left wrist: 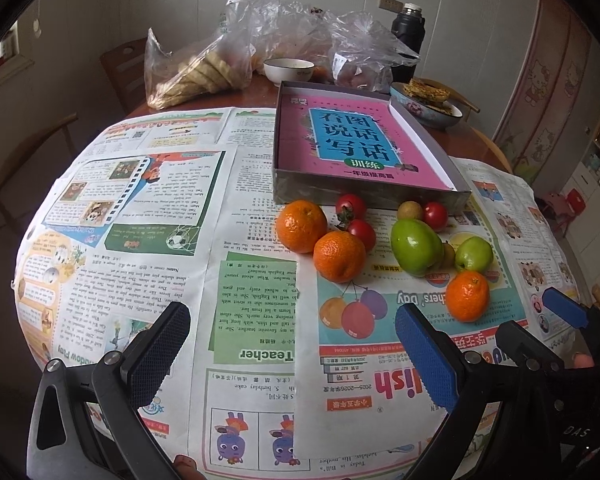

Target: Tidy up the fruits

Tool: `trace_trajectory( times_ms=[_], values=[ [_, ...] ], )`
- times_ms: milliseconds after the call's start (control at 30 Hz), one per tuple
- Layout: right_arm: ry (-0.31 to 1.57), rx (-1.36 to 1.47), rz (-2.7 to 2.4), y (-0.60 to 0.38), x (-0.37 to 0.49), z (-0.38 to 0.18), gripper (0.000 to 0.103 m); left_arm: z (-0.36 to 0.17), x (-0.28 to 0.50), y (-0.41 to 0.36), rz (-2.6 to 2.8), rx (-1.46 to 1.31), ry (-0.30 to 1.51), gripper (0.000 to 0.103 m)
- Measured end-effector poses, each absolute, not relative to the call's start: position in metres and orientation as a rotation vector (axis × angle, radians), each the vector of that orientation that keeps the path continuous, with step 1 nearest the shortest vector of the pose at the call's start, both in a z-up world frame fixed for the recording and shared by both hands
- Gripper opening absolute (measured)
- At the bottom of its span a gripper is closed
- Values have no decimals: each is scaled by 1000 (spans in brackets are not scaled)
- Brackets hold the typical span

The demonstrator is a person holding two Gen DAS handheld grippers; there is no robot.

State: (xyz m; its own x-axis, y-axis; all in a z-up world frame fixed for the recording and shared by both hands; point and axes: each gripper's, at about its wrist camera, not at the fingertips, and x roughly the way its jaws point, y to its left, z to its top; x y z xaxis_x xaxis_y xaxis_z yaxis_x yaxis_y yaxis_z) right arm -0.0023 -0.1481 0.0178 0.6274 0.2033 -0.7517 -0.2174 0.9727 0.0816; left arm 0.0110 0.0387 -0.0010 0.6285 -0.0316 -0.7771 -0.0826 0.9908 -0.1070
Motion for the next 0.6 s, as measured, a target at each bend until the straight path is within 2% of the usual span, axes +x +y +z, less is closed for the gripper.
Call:
trace_trajectory(
  times_ms=[333,600],
  values=[
    [908,-9,277,-142,10,2,102,-8,35,38,-52,-189,933,102],
    [941,-11,302,-135,23,-8,84,-19,54,22,-120,-168,969,96]
  ],
)
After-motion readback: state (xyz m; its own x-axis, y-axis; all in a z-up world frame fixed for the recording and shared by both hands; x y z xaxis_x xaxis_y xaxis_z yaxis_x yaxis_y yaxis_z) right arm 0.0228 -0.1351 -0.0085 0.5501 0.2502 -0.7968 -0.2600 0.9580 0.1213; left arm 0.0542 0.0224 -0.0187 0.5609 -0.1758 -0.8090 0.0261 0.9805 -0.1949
